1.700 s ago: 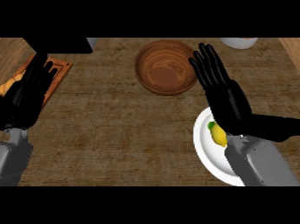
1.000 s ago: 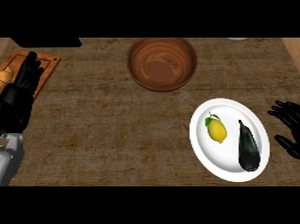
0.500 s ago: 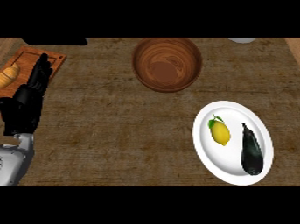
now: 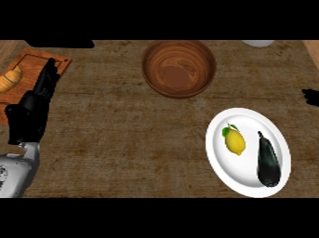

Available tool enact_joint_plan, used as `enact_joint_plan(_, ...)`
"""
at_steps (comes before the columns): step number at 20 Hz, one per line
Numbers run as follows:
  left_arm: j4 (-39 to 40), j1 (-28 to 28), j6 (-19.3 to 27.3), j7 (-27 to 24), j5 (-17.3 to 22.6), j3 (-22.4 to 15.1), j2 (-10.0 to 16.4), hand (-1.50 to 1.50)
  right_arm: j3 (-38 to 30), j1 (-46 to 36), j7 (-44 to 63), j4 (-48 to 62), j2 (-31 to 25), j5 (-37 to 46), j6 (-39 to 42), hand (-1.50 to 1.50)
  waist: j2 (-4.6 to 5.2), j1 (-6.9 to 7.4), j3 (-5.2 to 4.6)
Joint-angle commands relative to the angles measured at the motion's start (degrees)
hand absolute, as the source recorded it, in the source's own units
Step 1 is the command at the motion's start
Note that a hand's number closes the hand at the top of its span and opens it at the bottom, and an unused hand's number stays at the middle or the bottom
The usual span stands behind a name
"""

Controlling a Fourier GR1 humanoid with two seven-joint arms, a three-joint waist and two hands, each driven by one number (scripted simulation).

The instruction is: Pick the eggplant from the plate and place it in the bowl

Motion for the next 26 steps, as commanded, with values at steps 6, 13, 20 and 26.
enact_joint_plan(6,0.8,-1.4,-1.0,1.0,-0.5,2.6,0.8,0.00,8.9,-3.8,-4.0,-1.9,4.8,8.4,5.9,-1.50,-0.30,-1.30,-0.10)
enact_joint_plan(13,0.2,0.1,-0.5,1.4,-1.9,2.2,-1.4,0.00,14.9,-5.5,-1.5,-0.6,7.3,16.7,3.7,-1.50,-0.29,-1.18,-0.10)
enact_joint_plan(20,-3.3,4.3,-4.4,-0.5,-0.7,5.0,-0.6,0.00,14.4,-6.4,-2.8,5.5,11.0,22.6,1.0,-1.50,-0.37,-1.15,-0.11)
enact_joint_plan(26,-1.4,3.5,-2.3,-0.7,-5.3,3.9,-4.2,0.00,13.6,-6.8,-2.6,7.7,15.5,25.9,-0.4,-1.50,-0.40,-1.56,-0.12)
